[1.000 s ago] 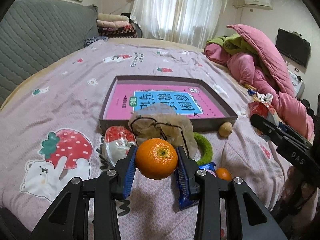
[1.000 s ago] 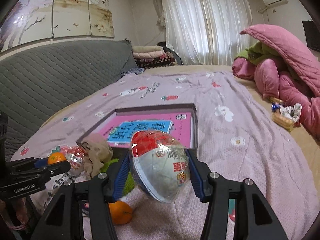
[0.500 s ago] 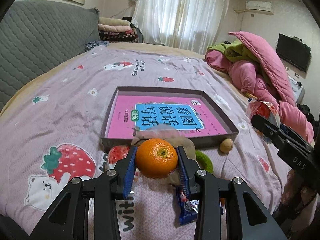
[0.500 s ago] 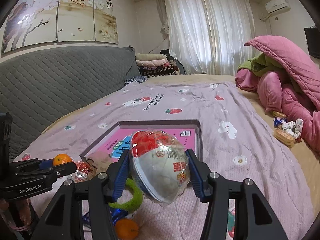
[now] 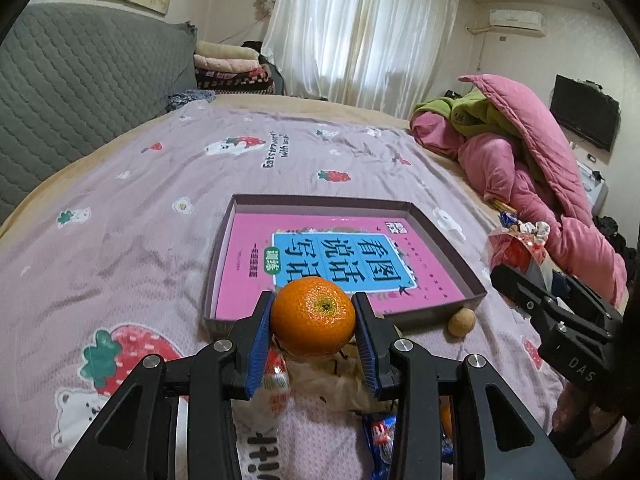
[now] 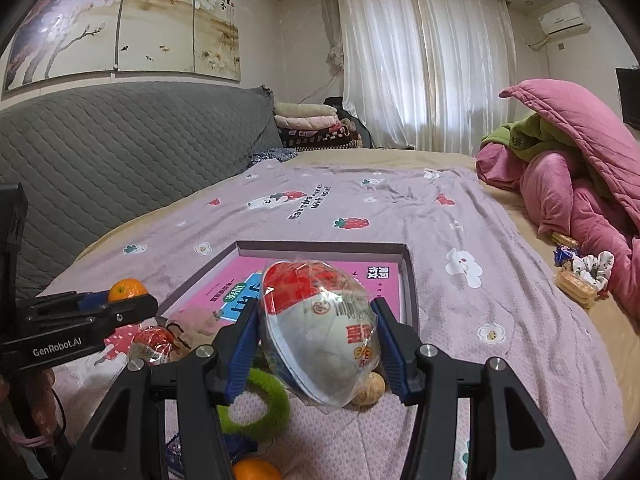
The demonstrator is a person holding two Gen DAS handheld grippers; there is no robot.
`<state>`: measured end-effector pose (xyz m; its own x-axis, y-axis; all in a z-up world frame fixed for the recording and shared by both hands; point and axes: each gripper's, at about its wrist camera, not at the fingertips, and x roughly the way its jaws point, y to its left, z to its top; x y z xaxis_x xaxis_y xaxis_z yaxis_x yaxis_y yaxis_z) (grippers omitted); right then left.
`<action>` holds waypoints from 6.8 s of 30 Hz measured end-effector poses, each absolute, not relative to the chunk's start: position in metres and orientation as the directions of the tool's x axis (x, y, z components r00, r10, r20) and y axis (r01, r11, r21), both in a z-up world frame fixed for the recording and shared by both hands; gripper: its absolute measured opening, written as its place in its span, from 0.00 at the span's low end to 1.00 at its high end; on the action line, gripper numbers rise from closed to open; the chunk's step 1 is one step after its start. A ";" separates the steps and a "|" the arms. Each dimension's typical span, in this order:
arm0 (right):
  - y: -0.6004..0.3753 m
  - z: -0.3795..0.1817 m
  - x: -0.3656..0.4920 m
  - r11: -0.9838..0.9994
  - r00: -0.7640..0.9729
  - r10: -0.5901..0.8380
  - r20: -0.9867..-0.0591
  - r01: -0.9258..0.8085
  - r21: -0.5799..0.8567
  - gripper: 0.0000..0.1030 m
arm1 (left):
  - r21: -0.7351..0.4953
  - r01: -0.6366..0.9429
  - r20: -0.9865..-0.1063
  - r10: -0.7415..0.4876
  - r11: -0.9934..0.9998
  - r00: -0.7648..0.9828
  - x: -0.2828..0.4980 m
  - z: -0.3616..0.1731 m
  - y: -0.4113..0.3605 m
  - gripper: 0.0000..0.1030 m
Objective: Organize objects
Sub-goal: 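Carry the orange and egg toy over the grey tray with both tools, then lower the orange and egg toy onto the book and open both tools, then withdraw both tools from the tray back toward the remaining objects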
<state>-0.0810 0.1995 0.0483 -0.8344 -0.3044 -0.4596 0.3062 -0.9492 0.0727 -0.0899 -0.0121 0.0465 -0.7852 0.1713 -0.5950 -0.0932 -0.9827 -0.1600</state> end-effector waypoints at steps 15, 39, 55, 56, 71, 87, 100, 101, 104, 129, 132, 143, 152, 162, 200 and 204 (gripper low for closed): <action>0.186 0.048 -0.112 -0.949 -0.829 -0.299 -0.472 0.311 0.055 0.53 | -0.151 -0.076 -0.597 0.152 -0.986 -0.788 -0.132 0.050 -0.031 0.38; 0.179 0.059 -0.162 -0.946 -0.829 -0.299 -0.473 0.324 0.029 0.53 | -0.156 -0.071 -0.646 0.155 -0.985 -0.748 -0.194 0.047 -0.033 0.38; 0.195 0.048 -0.189 -0.952 -0.812 -0.271 -0.517 0.306 0.019 0.53 | -0.154 -0.074 -0.683 0.160 -0.985 -0.712 -0.238 0.027 -0.028 0.38; 0.196 0.045 -0.190 -0.951 -0.805 -0.272 -0.528 0.307 0.021 0.53 | -0.149 -0.072 -0.689 0.155 -0.986 -0.708 -0.239 0.024 -0.027 0.38; 0.186 0.006 -0.205 -0.946 -0.733 -0.262 -0.627 0.322 0.018 0.53 | -0.142 -0.052 -0.731 0.140 -0.989 -0.668 -0.250 0.005 -0.032 0.38; 0.186 -0.010 -0.213 -0.952 -0.689 -0.234 -0.686 0.304 0.019 0.53 | -0.151 -0.052 -0.773 0.151 -0.987 -0.616 -0.258 -0.013 -0.034 0.39; 0.184 -0.015 -0.218 -0.955 -0.677 -0.220 -0.703 0.295 0.015 0.53 | -0.171 -0.060 -0.798 0.174 -0.983 -0.577 -0.265 -0.020 -0.033 0.39; 0.185 -0.016 -0.218 -0.955 -0.672 -0.221 -0.707 0.295 0.018 0.53 | -0.176 -0.064 -0.801 0.181 -0.982 -0.571 -0.266 -0.021 -0.033 0.39; 0.184 -0.019 -0.220 -0.956 -0.661 -0.217 -0.718 0.294 0.018 0.54 | -0.178 -0.061 -0.805 0.181 -0.982 -0.565 -0.267 -0.022 -0.033 0.39; 0.188 -0.026 -0.225 -0.964 -0.647 -0.201 -0.735 0.263 0.032 0.54 | -0.188 -0.066 -0.838 0.195 -0.980 -0.510 -0.271 -0.028 -0.033 0.39; 0.188 -0.025 -0.225 -0.966 -0.652 -0.194 -0.733 0.258 0.026 0.54 | -0.186 -0.071 -0.834 0.196 -0.980 -0.517 -0.270 -0.025 -0.032 0.42; 0.193 -0.021 -0.225 -0.971 -0.666 -0.182 -0.724 0.239 0.024 0.63 | -0.191 -0.060 -0.828 0.193 -0.980 -0.527 -0.270 -0.021 -0.036 0.49; 0.196 -0.014 -0.224 -0.970 -0.681 -0.195 -0.706 0.243 0.034 0.69 | -0.189 -0.052 -0.810 0.185 -0.981 -0.557 -0.265 -0.011 -0.037 0.50; 0.191 -0.005 -0.219 -0.964 -0.700 -0.202 -0.685 0.264 0.014 0.69 | -0.163 -0.072 -0.780 0.173 -0.984 -0.601 -0.255 0.006 -0.031 0.59; 0.180 0.053 -0.163 -0.937 -0.797 -0.273 -0.539 0.347 -0.037 0.75 | -0.123 -0.108 -0.669 0.162 -0.987 -0.725 -0.174 0.066 -0.026 0.65; 0.181 0.056 -0.151 -0.934 -0.798 -0.287 -0.530 0.355 -0.029 0.76 | -0.113 -0.107 -0.663 0.155 -0.988 -0.732 -0.163 0.064 -0.028 0.65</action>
